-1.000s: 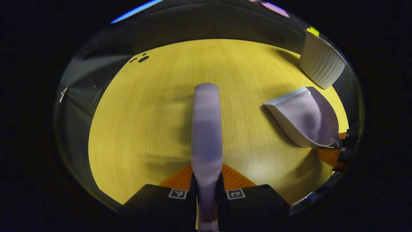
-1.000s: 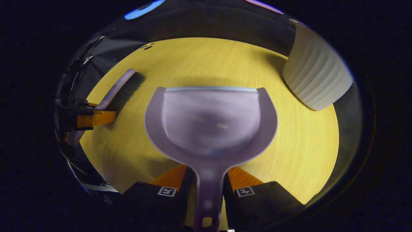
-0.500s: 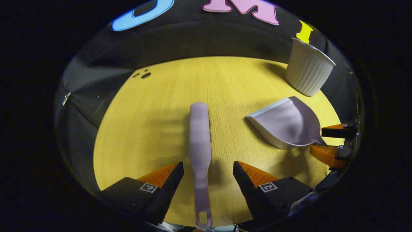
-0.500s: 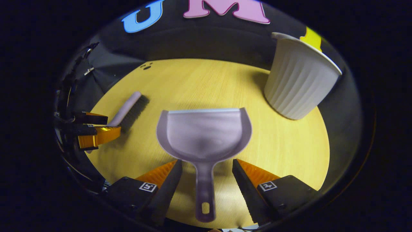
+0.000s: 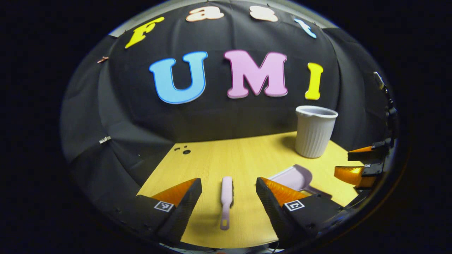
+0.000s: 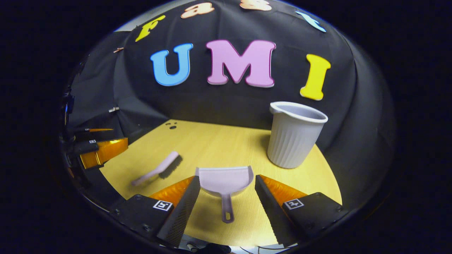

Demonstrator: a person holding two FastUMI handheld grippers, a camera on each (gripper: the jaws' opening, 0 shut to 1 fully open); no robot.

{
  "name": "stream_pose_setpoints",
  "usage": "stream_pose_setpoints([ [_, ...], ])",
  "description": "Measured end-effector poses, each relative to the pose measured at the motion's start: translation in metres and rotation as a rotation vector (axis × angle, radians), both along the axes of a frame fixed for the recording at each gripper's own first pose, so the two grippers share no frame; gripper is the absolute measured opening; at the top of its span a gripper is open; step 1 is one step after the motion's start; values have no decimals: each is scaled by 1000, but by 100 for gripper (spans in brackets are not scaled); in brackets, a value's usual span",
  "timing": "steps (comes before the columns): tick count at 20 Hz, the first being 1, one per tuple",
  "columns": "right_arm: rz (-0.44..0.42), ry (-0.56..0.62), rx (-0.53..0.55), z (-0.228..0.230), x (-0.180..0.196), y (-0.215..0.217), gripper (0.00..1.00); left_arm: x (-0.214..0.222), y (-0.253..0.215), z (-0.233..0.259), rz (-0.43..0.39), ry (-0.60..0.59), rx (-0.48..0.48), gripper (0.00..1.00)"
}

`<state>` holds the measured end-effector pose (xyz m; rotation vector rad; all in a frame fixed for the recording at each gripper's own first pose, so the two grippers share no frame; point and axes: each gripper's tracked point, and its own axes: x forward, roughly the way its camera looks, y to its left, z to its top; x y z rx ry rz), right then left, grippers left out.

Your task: Pick up the small broom and dustpan from the desktop, sweep the trash into the dustpan with the broom, and then empty the trash into the garbage bin.

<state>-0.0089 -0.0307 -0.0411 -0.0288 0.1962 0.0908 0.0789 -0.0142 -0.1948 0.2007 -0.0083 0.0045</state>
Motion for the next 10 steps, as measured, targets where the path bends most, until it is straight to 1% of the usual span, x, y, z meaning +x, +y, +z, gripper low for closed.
stream_pose_setpoints([
  [2,15,-78,-3,22,-19,5,98,-37,-8,-5,7,-32,-26,98],
  [4,41,-123,-2,34,-43,13,98,-65,-20,-22,-3,-34,-16,97],
  [6,50,-116,-18,23,-61,16,98,-84,-30,-42,-21,1,-29,97],
  [8,52,-91,-27,13,-75,18,98,-95,-36,-54,-35,28,-87,97],
  [10,38,-54,-19,0,-82,17,98,-97,-31,-61,-24,43,-114,98],
])
